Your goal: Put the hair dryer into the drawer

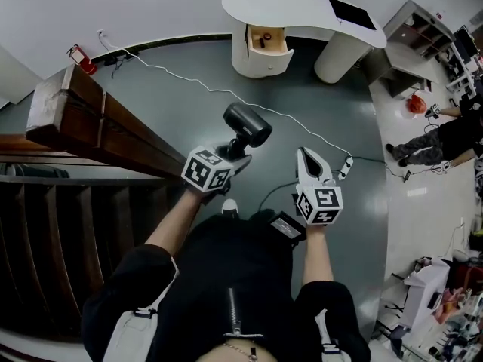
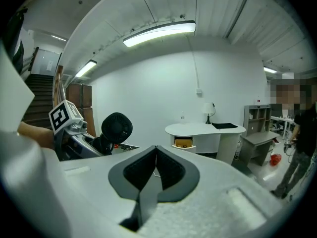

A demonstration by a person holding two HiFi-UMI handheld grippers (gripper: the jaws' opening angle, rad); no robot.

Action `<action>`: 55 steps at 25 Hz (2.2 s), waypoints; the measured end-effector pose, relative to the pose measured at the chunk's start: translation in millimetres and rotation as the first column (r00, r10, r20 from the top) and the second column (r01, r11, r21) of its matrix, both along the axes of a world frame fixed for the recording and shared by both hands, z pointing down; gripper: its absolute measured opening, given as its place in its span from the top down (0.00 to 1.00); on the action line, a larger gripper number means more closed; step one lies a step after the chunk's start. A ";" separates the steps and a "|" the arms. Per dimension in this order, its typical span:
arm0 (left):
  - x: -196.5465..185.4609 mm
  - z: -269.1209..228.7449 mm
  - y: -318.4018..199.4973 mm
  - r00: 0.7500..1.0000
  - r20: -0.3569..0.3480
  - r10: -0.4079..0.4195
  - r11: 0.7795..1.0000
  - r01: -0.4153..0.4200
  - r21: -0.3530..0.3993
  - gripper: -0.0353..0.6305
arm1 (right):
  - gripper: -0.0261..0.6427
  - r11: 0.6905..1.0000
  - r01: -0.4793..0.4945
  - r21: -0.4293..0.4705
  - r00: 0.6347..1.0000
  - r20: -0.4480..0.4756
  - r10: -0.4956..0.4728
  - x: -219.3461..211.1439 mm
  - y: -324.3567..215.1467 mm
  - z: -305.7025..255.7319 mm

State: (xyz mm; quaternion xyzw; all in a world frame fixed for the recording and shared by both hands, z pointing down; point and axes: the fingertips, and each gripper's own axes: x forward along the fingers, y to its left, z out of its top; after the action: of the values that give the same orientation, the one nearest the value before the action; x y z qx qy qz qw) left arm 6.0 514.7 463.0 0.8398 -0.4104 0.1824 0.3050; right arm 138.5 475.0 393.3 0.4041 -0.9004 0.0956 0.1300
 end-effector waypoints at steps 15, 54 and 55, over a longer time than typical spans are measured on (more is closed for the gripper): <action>-14.4 13.4 -35.4 1.000 0.000 0.023 0.999 -0.023 -0.030 0.67 | 0.96 0.998 -0.028 -0.052 0.997 0.068 0.032 -10.2 -29.4 8.0; -23.6 21.0 -291.7 0.991 0.068 -0.112 0.987 0.119 -0.106 0.67 | 0.96 0.984 0.142 -0.111 0.986 0.106 -0.131 -40.0 -329.1 15.7; -23.5 21.4 -295.9 0.991 0.067 -0.119 0.986 0.126 -0.105 0.67 | 0.96 0.983 0.147 -0.110 0.985 0.106 -0.135 -39.8 -334.6 16.3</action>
State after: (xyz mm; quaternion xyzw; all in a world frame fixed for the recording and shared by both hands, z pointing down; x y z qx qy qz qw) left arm -17.5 218.9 484.3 0.7891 -0.4597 0.2108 0.3486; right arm 98.7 140.5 409.5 0.3258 -0.9248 0.1588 0.1154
